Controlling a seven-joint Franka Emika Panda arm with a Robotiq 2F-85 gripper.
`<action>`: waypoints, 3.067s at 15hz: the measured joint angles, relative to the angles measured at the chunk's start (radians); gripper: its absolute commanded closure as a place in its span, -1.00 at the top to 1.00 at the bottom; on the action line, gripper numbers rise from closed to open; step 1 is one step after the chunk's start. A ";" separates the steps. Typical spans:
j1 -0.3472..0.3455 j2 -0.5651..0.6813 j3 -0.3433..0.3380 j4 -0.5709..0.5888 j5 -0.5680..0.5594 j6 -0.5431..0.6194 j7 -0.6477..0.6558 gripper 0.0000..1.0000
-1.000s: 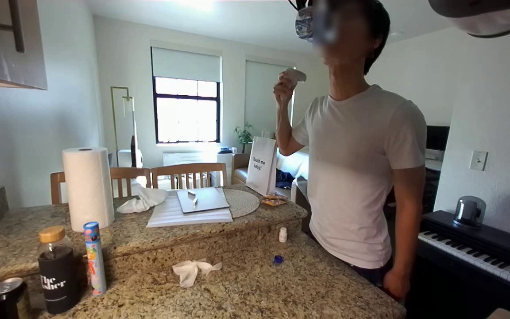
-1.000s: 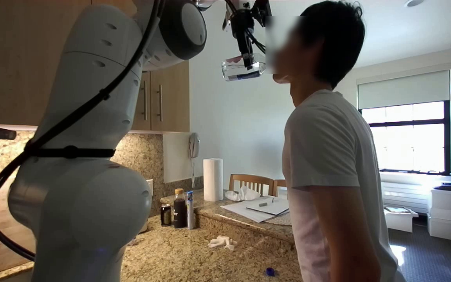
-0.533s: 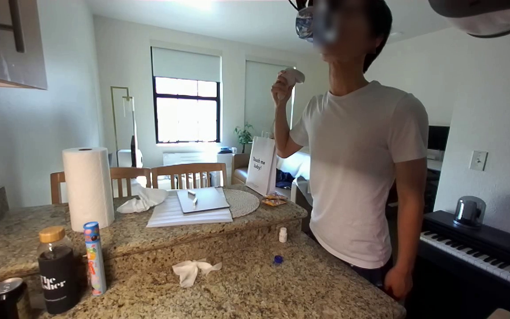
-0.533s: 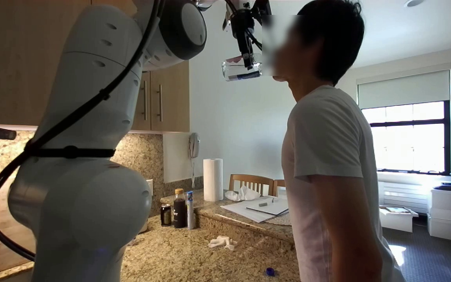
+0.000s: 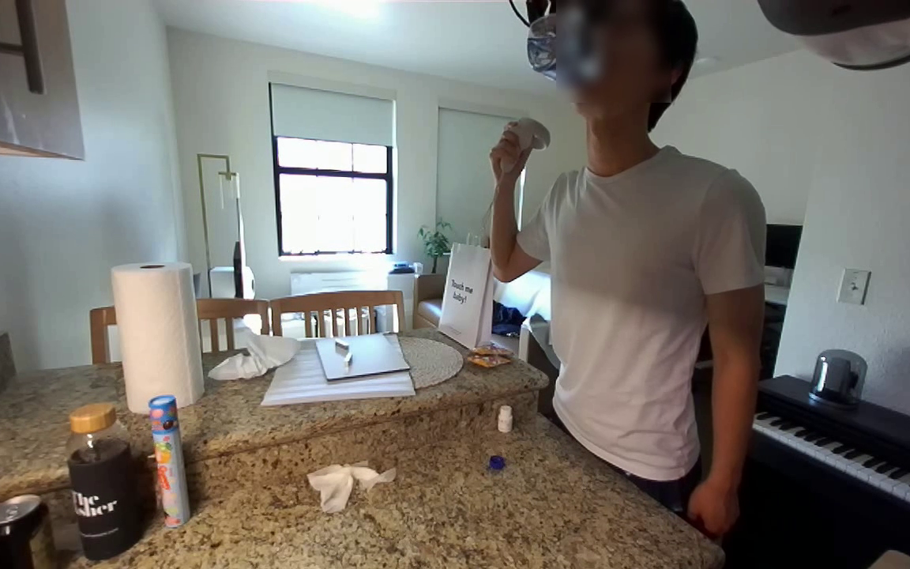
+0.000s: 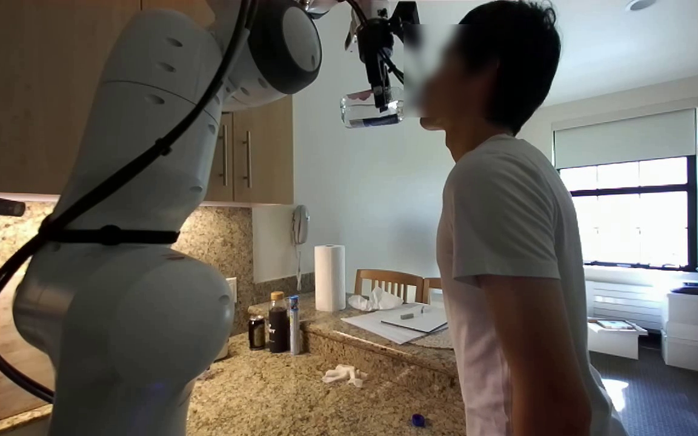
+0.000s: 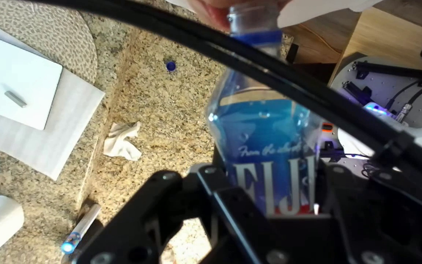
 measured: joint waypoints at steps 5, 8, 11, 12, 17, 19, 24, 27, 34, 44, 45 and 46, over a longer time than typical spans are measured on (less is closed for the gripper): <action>-0.009 0.001 -0.003 0.003 0.030 -0.039 -0.001 -0.06; -0.007 0.005 -0.003 0.003 0.030 -0.039 -0.001 -0.06; -0.007 0.008 -0.003 0.003 0.030 -0.039 -0.001 -0.56; -0.005 0.008 -0.003 0.003 0.025 -0.036 -0.001 -0.56; 0.077 0.010 0.005 -0.009 -0.190 0.082 -0.023 -0.56; 0.096 0.010 0.004 -0.028 -0.269 0.182 -0.044 -0.56; 0.071 0.013 -0.025 -0.064 -0.327 0.440 -0.050 -0.56; 0.035 0.019 -0.058 -0.084 -0.345 0.573 -0.050 -0.56; -0.045 0.027 -0.166 -0.258 -0.544 1.027 -0.019 -0.56; -0.308 0.243 -0.355 -0.452 -1.081 1.821 0.495 -0.56; -0.320 0.295 -0.406 -0.428 -1.145 1.869 0.581 -0.56; -0.332 0.350 -0.455 -0.391 -1.201 1.894 0.662 -0.56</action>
